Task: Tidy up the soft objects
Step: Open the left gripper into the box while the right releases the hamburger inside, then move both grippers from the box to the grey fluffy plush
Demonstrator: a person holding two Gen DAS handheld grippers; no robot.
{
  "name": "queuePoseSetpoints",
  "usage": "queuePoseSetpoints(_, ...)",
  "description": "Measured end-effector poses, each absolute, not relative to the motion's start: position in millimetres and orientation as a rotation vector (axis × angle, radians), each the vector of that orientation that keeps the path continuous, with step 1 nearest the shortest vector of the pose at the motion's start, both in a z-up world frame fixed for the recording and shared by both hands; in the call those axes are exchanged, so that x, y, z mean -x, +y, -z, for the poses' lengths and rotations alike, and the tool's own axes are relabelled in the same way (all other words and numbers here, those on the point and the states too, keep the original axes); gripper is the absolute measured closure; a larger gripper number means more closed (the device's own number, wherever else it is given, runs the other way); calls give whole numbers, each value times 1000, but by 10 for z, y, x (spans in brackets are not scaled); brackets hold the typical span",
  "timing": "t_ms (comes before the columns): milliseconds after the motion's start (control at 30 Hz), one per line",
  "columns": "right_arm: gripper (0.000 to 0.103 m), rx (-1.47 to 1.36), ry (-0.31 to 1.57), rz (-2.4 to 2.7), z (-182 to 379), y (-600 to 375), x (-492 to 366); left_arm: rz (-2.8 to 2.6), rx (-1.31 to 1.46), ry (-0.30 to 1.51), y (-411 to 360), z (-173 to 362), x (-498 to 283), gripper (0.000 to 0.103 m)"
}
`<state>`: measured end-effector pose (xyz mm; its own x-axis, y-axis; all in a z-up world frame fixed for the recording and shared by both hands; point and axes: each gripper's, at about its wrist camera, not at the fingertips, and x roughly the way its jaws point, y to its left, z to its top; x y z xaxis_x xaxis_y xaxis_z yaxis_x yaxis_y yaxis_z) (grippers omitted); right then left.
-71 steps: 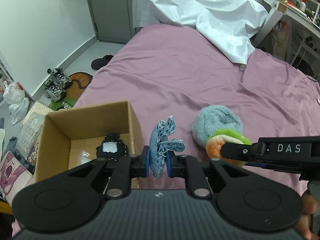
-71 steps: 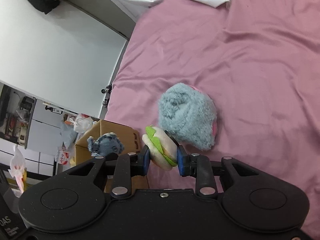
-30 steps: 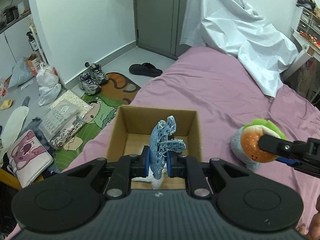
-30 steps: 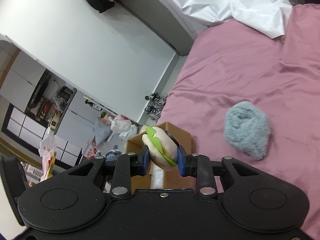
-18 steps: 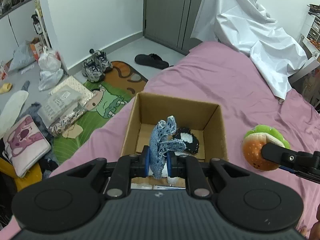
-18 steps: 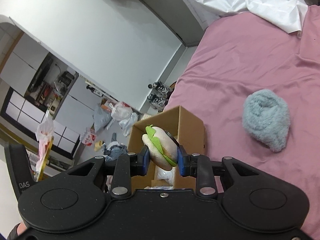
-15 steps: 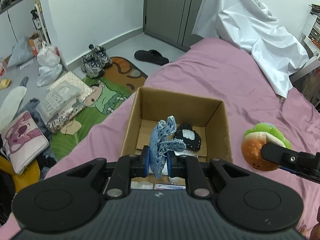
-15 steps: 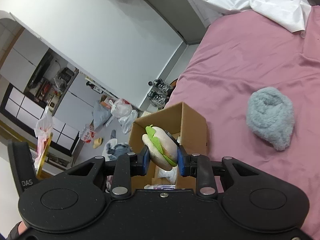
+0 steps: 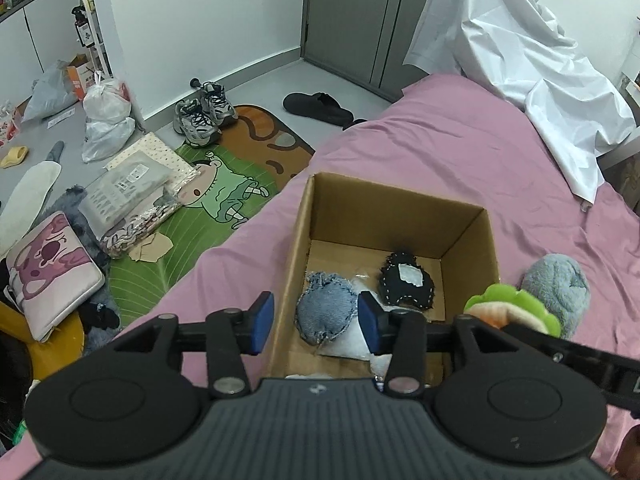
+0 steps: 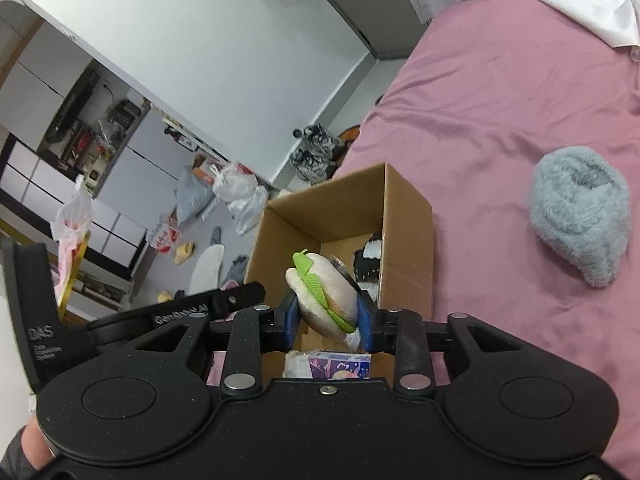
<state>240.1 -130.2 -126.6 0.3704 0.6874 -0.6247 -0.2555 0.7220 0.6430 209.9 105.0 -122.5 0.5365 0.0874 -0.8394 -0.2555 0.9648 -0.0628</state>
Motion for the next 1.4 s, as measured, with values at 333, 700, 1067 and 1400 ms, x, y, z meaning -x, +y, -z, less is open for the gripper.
queuePoseSetpoints(333,22,-470,992,-613,1138,-1363,-2353,-230,169,968,1056,1162,-2082,26)
queuePoseSetpoints(700,17,-501,977,-533,1120,-1576,-2385,-184,240,988,1022,1073,-2022,5)
queuePoseSetpoints(1067,0,-555,959,-433,1090,-1850,-2381,-209,248,959,818,870,-1970,0)
queuePoseSetpoints(1400,0,-591,950,-415,1024,-2140,-2316,-175,205,954,438,757,-1936,0)
